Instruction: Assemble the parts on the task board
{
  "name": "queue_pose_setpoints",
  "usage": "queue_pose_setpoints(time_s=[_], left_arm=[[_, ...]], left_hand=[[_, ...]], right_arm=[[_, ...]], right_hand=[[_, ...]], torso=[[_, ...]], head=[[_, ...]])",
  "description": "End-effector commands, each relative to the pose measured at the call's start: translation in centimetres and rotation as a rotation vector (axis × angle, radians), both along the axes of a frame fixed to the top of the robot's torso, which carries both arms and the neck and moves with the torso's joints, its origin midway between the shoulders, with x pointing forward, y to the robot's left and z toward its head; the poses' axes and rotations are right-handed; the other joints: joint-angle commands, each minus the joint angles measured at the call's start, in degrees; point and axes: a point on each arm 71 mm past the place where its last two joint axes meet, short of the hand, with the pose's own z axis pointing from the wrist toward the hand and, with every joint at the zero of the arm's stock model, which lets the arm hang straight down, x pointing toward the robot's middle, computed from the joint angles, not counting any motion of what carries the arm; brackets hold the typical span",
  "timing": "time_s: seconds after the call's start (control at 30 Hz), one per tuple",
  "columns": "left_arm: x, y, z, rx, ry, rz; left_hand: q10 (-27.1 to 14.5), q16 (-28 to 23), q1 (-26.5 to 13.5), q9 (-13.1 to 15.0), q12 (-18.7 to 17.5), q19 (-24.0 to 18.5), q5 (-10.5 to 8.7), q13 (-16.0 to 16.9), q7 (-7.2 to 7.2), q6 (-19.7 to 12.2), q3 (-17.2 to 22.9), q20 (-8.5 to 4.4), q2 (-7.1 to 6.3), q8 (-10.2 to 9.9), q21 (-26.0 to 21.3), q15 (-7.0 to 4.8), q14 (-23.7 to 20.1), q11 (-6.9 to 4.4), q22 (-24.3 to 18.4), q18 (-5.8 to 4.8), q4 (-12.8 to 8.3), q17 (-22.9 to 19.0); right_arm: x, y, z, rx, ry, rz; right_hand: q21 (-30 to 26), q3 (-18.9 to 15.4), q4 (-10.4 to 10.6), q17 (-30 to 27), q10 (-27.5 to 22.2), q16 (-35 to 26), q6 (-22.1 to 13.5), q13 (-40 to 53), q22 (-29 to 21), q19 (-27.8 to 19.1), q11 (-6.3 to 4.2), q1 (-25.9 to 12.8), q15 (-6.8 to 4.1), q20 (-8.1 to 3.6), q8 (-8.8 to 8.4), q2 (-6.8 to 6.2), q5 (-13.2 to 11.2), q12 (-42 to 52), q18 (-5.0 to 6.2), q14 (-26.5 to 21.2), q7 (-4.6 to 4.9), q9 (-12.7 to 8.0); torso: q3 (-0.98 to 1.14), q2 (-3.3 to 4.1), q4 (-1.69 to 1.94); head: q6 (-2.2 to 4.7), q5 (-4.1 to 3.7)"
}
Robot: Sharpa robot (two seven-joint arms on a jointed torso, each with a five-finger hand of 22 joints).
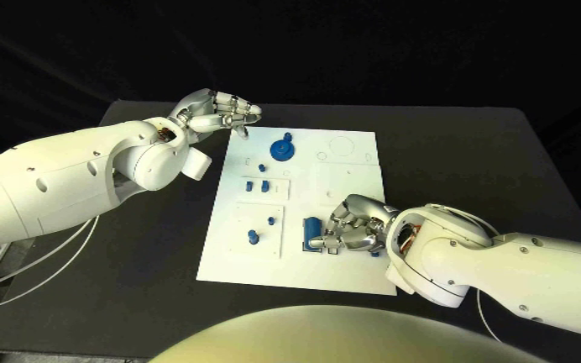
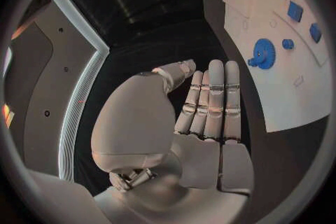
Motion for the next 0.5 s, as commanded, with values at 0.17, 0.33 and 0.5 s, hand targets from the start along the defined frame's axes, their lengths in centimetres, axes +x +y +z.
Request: queue_pose_setpoints(time_s=[0.17, 0.33, 0.5], left_arm=[[-0.05, 0.04, 0.1, -0.002, -0.005, -0.006], [-0.06, 0.1, 0.1, -0.001, -0.005, -0.004], [-0.06, 0.14, 0.1, 0.0, -0.005, -0.003]], left_hand=[[-0.4, 0.3, -0.4, 0.1, 0.5, -0.3, 0.14, 0.1, -0.02, -0.4, 0.0, 0.13, 0.0, 0.3, 0.1, 0.11, -0.3, 0.02, 0.0, 0.74, -0.4, 0.1], [-0.4, 0.3, -0.4, 0.1, 0.5, -0.3, 0.14, 0.1, -0.02, -0.4, 0.0, 0.13, 0.0, 0.3, 0.1, 0.11, -0.3, 0.02, 0.0, 0.74, -0.4, 0.1], [-0.4, 0.3, -0.4, 0.1, 0.5, -0.3, 0.14, 0.1, -0.02, -0.4, 0.0, 0.13, 0.0, 0.3, 0.1, 0.11, -0.3, 0.02, 0.0, 0.74, -0.4, 0.1]], right_arm=[[0.13, -0.31, -0.2, -0.017, 0.005, 0.001], [0.09, -0.27, -0.23, -0.017, 0.011, 0.012], [0.05, -0.18, -0.24, -0.011, 0.017, 0.022]], right_hand=[[0.1, -0.1, 0.0, 12.8, 4.3, 0.2, -0.3, 11.1, 10.5, 0.9, -0.34, -0.4, -0.3, -0.43, 0.38, 0.35, 0.0, 0.2, -0.46, 5.6, 0.15, 0.1], [0.1, -0.4, -0.2, 12.8, 4.3, 0.2, -0.4, 11.1, 10.5, 0.9, -0.37, -0.2, -0.31, -0.44, 0.39, -0.26, 0.0, 0.2, -0.46, 5.5, 0.12, 0.3], [0.1, -1.3, 0.1, 12.7, 4.3, 0.2, -0.4, 11.0, 10.5, 0.9, -0.3, -1.7, -0.27, -0.41, 0.45, -1.34, 0.0, 0.0, -0.45, 5.5, 0.18, 0.8]], torso=[[0.01, -0.04, 0.08], [-0.04, 0.0, 0.01], [-0.06, -0.02, 0.06]], head=[[0.0, -0.12], [0.0, -0.04], [0.0, -0.08]])
